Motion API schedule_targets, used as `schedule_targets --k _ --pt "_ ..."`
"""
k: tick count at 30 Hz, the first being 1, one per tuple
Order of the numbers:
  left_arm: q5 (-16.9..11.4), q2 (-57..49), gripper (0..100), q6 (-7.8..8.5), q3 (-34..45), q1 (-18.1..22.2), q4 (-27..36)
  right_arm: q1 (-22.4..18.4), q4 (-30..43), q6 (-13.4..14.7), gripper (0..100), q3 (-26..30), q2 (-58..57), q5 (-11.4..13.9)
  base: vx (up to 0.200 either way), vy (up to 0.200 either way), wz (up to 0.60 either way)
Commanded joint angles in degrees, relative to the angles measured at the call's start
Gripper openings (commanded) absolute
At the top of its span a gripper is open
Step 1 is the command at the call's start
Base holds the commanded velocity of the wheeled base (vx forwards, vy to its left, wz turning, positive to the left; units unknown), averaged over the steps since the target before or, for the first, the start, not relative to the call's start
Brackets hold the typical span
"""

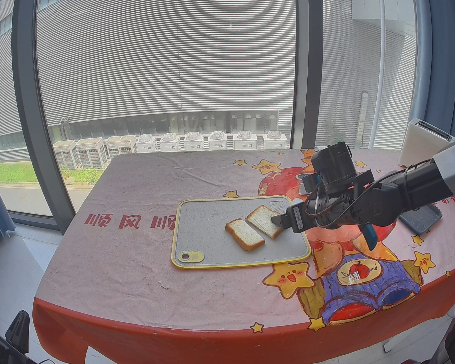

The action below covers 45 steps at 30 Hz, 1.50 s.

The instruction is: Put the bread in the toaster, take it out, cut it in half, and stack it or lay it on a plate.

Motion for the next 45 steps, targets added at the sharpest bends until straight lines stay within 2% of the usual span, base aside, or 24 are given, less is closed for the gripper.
schedule_targets --k 1,2,31,45 --pt "0.0 -0.9 0 0.07 1.0 0.0 0.0 0.1 0.1 0.0 100 0.1 0.2 -0.1 0.0 0.0 0.0" --pt "0.0 -0.9 0 -0.02 1.0 0.0 0.0 0.1 0.1 -0.1 0 0.1 0.2 -0.1 0.0 0.0 0.0" --pt "0.0 -0.9 0 0.07 1.0 0.0 0.0 0.9 0.2 -0.2 0 0.8 -0.9 -0.8 0.0 0.0 0.0" --pt "0.0 -0.9 0 -0.02 1.0 0.0 0.0 2.6 0.3 0.5 0 1.5 -5.9 -0.8 0.0 0.0 0.0"
